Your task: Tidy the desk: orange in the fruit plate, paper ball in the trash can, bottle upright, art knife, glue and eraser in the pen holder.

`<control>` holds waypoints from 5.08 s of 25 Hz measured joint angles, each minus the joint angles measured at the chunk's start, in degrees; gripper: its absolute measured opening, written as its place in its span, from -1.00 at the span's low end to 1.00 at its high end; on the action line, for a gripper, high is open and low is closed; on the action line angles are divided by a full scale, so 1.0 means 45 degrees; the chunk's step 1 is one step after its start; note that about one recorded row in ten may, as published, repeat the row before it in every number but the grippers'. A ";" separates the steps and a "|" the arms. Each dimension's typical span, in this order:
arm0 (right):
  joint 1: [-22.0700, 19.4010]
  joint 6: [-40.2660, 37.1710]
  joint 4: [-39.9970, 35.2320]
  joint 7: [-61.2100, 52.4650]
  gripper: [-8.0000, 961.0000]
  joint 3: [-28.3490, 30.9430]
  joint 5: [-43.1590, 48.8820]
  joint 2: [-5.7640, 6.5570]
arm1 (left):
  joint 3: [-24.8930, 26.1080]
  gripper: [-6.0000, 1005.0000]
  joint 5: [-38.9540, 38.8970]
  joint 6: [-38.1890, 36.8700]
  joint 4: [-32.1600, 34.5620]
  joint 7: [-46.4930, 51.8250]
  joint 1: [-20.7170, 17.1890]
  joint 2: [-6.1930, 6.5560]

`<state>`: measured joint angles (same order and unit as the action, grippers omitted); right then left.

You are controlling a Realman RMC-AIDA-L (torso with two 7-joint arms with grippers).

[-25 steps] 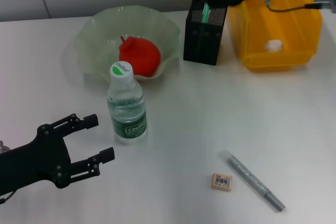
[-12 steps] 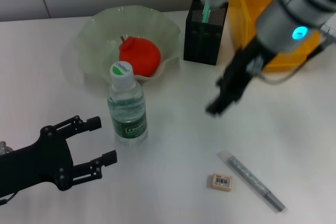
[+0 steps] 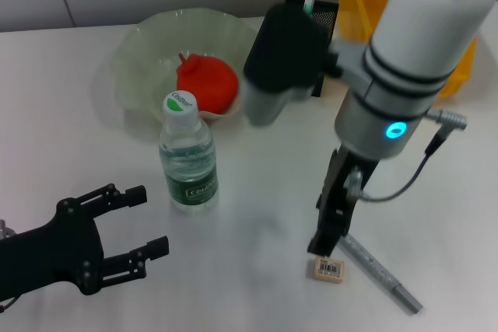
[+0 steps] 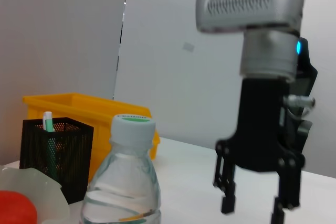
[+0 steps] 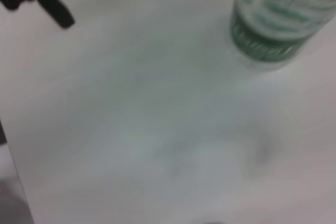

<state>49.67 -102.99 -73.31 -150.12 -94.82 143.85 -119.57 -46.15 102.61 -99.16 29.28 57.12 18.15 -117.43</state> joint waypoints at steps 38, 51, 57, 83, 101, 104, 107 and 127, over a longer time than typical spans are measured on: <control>0.0645 0.2157 0.2257 -0.1735 -0.04 -0.4002 -0.0443 -0.0050 | 0.0099 0.59 0.0341 0.0115 0.0046 -0.0135 -0.0053 -0.0040; 0.0838 0.2176 0.2112 -0.1758 -0.28 -0.4313 -0.0555 -0.0071 | 0.0098 0.59 0.0341 0.0240 -0.0011 -0.0136 -0.0013 -0.0048; 0.1052 0.2222 0.2291 -0.1759 -0.29 -0.4588 -0.0866 -0.0071 | 0.0098 0.59 0.0342 0.0304 -0.0031 -0.0136 -0.0001 -0.0055; 0.1190 0.2729 0.2587 -0.2068 -0.30 -0.5415 -0.1016 -0.0070 | 0.0100 0.59 0.0267 0.0305 0.0037 -0.0135 -0.0036 -0.0054; 0.0190 0.0477 -0.0333 -0.1176 -0.45 -0.1139 0.1653 0.0066 | 0.0256 0.59 0.0261 0.0319 0.0032 -0.0135 -0.0038 -0.0016; -0.0077 0.0248 -0.1528 -0.0222 -0.45 0.1014 0.2568 0.0106 | 0.0256 0.59 0.0262 0.0318 0.0036 -0.0135 -0.0042 -0.0034; -0.0384 0.1050 -0.2474 0.1434 -0.45 0.3477 0.3477 0.0124 | 0.0255 0.59 0.0263 0.0318 0.0014 -0.0135 -0.0028 -0.0050; -0.1416 0.9227 0.0609 0.5427 -0.43 0.5047 0.2327 0.0092 | 0.0655 0.59 0.0244 0.0319 -0.0057 -0.0040 0.0067 -0.0115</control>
<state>43.29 -61.46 -70.57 -125.70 -72.11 154.32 -119.15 -43.20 103.71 -97.73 29.03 56.94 18.45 -117.95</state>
